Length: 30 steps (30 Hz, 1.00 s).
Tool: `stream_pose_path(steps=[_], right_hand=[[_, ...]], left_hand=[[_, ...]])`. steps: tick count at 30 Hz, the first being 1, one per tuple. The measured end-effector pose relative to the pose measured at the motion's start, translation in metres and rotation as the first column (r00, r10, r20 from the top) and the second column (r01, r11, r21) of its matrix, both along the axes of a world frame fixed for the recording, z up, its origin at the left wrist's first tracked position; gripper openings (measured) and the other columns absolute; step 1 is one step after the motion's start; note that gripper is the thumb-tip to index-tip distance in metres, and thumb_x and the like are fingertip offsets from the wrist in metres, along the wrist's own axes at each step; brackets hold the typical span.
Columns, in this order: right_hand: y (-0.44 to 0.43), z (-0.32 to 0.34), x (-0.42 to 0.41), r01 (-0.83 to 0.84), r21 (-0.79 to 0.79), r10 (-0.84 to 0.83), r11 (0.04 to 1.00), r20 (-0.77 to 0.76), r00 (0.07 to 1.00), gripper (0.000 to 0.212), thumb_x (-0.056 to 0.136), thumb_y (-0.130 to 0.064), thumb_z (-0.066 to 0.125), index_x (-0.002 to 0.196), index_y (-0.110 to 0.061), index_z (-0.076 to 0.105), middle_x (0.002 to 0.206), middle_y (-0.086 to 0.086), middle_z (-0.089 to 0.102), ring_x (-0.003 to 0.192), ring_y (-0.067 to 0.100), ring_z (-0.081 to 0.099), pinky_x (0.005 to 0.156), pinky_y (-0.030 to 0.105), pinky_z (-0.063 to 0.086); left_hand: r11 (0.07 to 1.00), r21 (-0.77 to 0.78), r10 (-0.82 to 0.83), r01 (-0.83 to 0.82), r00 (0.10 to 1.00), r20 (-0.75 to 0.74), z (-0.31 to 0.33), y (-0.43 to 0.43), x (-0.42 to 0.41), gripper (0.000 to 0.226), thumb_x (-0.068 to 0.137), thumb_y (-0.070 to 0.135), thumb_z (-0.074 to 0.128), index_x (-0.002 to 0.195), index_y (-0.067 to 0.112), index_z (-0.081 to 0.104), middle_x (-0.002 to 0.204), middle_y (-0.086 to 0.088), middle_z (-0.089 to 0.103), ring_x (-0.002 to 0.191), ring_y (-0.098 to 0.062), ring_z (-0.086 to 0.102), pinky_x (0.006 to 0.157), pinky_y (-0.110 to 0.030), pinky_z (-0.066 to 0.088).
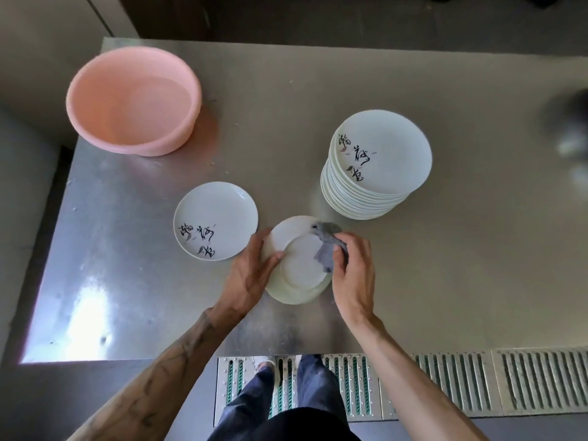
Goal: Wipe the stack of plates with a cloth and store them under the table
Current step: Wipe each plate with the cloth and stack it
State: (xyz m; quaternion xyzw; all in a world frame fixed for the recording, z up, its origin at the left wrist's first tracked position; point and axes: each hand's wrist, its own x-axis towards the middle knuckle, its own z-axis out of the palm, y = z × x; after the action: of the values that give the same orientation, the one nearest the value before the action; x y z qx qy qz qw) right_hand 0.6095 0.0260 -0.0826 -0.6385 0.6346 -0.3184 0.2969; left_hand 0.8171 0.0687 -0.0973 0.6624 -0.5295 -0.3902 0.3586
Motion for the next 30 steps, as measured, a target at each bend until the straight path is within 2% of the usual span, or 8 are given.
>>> stream_pose_path(steps=[4,7,11,15,19,24,26,30], right_hand=[[-0.007,-0.014,0.007,-0.061,0.067,0.062,0.996,-0.013,0.998,0.019,0.101,-0.005,0.057,0.117,-0.013,0.064,0.117,-0.002,0.057,0.106,0.012,0.058,0.093,0.02,0.046],[-0.012,-0.022,0.016,-0.18,0.068,0.184,0.981,-0.065,0.981,0.02,0.099,-0.006,0.059,0.117,-0.012,0.065,0.122,0.0,0.06,0.113,0.019,0.059,0.096,0.032,0.047],[-0.005,-0.033,0.035,-0.478,0.03,0.468,0.878,-0.258,0.845,0.033,0.098,-0.015,0.065,0.131,-0.013,0.065,0.145,0.006,0.053,0.138,0.022,0.046,0.117,0.034,0.033],[-0.024,-0.04,0.03,-0.635,0.041,0.605,0.771,-0.358,0.712,0.041,0.098,-0.024,0.065,0.138,-0.018,0.06,0.148,0.004,0.05,0.136,0.025,0.048,0.115,0.039,0.037],[-0.024,-0.043,0.01,-0.394,0.075,0.393,0.916,-0.36,0.846,0.041,0.102,-0.023,0.058,0.142,-0.016,0.057,0.148,0.005,0.049,0.131,0.025,0.049,0.108,0.044,0.045],[-0.012,-0.045,0.036,-0.642,-0.014,0.573,0.767,-0.437,0.694,0.042,0.095,-0.015,0.067,0.138,-0.015,0.062,0.147,0.006,0.053,0.138,0.025,0.047,0.115,0.045,0.04],[-0.025,-0.044,0.035,-0.624,0.044,0.573,0.78,-0.451,0.684,0.042,0.1,-0.023,0.061,0.141,-0.019,0.058,0.15,0.002,0.05,0.138,0.025,0.047,0.114,0.044,0.038],[-0.027,-0.043,0.003,-0.364,0.14,0.39,0.921,-0.354,0.85,0.046,0.103,-0.028,0.056,0.147,-0.021,0.051,0.151,-0.002,0.044,0.132,0.023,0.045,0.109,0.04,0.043]], left_hand=[[0.972,0.162,-0.187,0.17,0.978,0.093,-0.012,0.005,0.008,0.118,0.072,0.044,0.092,0.162,0.012,0.022,0.164,-0.006,0.032,0.147,-0.018,0.034,0.119,-0.032,0.032],[0.952,0.2,-0.256,0.231,0.96,0.109,-0.021,0.01,0.01,0.14,0.059,0.038,0.1,0.163,0.008,0.011,0.166,-0.011,0.024,0.151,-0.026,0.029,0.121,-0.042,0.032],[0.942,0.228,-0.258,0.245,0.966,0.029,-0.03,0.01,0.013,0.143,0.054,0.039,0.102,0.163,0.016,0.012,0.162,-0.001,0.029,0.147,-0.017,0.033,0.12,-0.038,0.035],[0.939,0.222,-0.271,0.262,0.963,0.008,-0.036,0.012,0.015,0.143,0.054,0.036,0.101,0.163,0.019,0.011,0.158,-0.001,0.032,0.144,-0.017,0.035,0.118,-0.044,0.037],[0.927,0.27,-0.286,0.258,0.956,0.067,-0.039,0.009,0.01,0.147,0.056,0.04,0.1,0.164,0.022,0.003,0.162,-0.006,0.027,0.145,-0.029,0.036,0.118,-0.051,0.037],[0.939,0.239,-0.265,0.249,0.964,0.037,-0.04,0.008,0.011,0.143,0.052,0.037,0.102,0.162,0.022,0.013,0.158,0.003,0.033,0.143,-0.015,0.035,0.12,-0.042,0.035],[0.938,0.263,-0.243,0.225,0.97,0.034,-0.039,0.008,0.011,0.143,0.052,0.036,0.102,0.162,0.022,0.013,0.156,-0.001,0.036,0.14,-0.018,0.038,0.117,-0.045,0.039],[0.931,0.284,-0.261,0.228,0.962,0.082,-0.036,0.007,0.009,0.145,0.054,0.036,0.102,0.163,0.019,0.007,0.155,-0.009,0.034,0.137,-0.029,0.043,0.112,-0.051,0.043]])
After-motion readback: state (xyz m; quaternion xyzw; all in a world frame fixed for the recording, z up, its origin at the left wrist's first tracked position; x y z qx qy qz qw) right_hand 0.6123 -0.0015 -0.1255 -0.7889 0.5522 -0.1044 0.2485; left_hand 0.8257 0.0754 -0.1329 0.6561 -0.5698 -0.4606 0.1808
